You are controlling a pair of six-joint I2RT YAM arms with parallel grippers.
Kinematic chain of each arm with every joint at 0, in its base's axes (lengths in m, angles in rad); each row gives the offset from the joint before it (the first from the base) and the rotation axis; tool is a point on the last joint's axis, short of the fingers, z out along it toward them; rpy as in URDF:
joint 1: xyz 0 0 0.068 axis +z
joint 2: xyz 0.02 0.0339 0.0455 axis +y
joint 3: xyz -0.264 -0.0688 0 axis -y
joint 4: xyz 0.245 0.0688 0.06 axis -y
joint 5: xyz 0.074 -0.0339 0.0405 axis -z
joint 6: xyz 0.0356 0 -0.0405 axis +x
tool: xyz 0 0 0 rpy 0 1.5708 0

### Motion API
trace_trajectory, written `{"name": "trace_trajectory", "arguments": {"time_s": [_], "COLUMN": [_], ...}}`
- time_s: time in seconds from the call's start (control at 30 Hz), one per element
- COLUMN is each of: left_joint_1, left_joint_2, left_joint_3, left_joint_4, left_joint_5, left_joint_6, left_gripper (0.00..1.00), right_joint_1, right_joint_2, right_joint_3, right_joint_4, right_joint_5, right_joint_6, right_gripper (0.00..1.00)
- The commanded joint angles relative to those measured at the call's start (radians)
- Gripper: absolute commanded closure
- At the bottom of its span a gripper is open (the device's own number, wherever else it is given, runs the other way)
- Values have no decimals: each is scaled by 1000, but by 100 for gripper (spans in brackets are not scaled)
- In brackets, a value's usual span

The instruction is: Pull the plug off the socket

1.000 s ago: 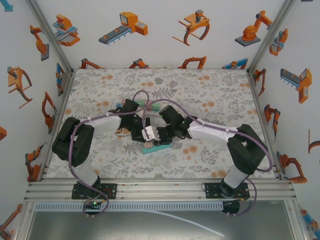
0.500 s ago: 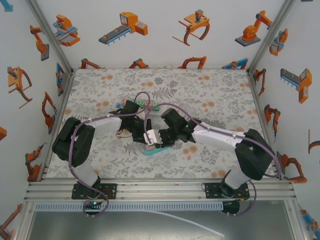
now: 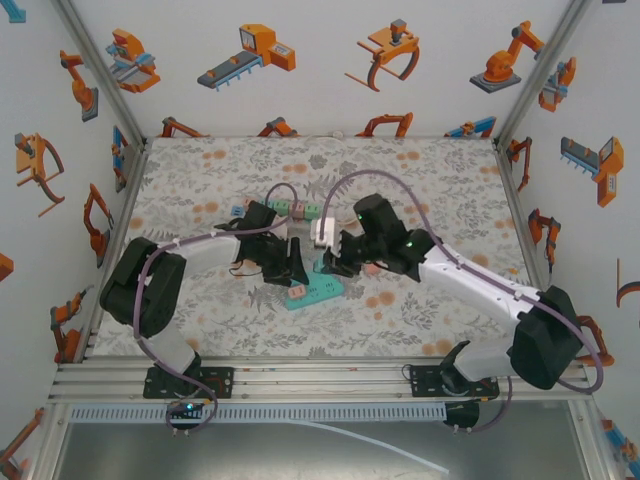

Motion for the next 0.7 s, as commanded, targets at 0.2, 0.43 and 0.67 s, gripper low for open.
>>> {"name": "trace_trajectory", "arguments": {"time_s": [0.2, 0.43, 0.67], "left_joint_1": [9, -29, -53], "left_joint_2": [-98, -256, -392], "left_joint_3": [93, 138, 107], "left_joint_4": [-108, -146, -165], "left_joint_5": [-127, -30, 35], "left_joint_6": [69, 132, 198], "left_gripper": [41, 32, 24], "right_joint_1": [-321, -456, -490], "right_joint_2": [-55, -109, -120], "right_joint_3": [-4, -158, -315], "right_joint_4": [48, 35, 85], "right_joint_5": [-71, -27, 7], "right_joint_6": [778, 906, 919], "right_gripper": [95, 94, 93]}}
